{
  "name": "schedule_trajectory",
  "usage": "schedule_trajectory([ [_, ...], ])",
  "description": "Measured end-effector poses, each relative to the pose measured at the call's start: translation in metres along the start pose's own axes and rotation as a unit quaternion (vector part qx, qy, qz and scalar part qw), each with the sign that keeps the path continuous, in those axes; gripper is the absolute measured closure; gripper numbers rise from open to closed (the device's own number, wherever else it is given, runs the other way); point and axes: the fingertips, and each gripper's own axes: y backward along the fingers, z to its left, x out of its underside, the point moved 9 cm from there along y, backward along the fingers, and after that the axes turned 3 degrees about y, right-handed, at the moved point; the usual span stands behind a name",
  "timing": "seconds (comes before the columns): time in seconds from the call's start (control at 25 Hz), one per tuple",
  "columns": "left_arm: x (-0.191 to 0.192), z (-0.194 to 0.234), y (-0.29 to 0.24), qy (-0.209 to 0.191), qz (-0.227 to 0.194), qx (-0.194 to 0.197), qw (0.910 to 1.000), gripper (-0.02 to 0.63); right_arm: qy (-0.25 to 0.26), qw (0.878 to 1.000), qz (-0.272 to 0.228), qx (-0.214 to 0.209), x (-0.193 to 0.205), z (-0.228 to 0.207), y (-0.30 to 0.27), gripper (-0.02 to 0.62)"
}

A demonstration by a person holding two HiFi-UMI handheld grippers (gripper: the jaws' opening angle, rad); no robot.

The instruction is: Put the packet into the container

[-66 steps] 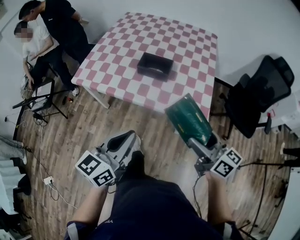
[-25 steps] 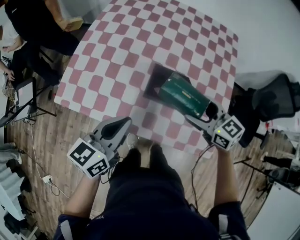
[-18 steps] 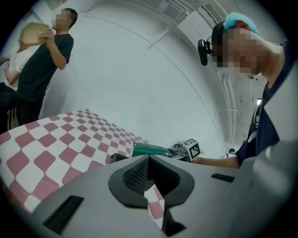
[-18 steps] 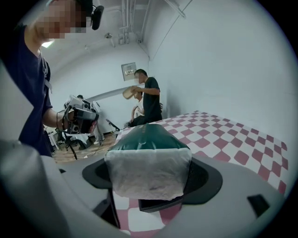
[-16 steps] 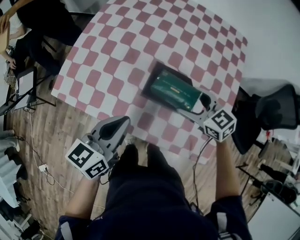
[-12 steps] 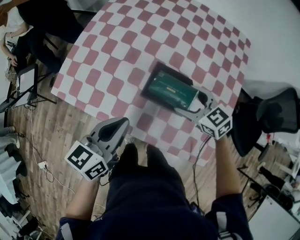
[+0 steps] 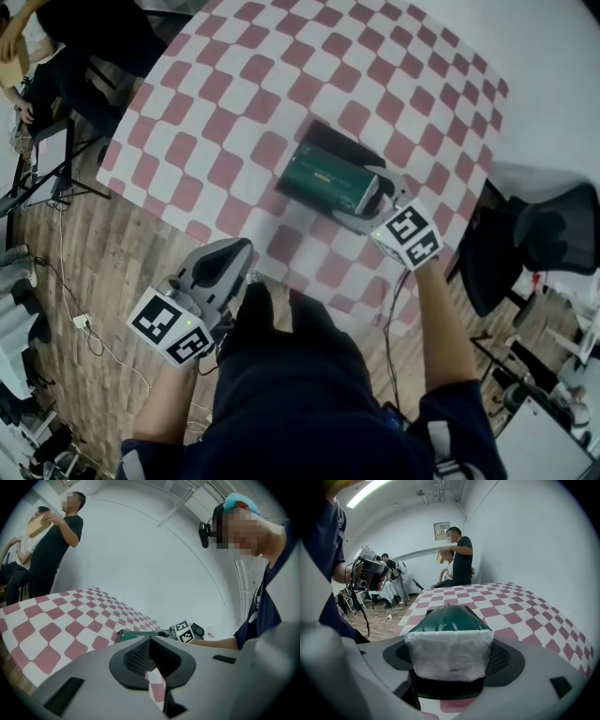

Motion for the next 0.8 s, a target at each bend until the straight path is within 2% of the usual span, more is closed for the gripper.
schedule_trajectory([
  [0.4,0.006,0.000,0.001,0.005,0.001,-0.003,1.0000,0.580,0.047,0.998,0.048,0.003,0.006,0.007,-0.015,0.175],
  [0.8,0.011,-0.003,-0.001,0.004,0.008,0.005,0.9999,0.580,0.036,0.998,0.041,-0.009,0.011,0.006,-0.017,0.173],
])
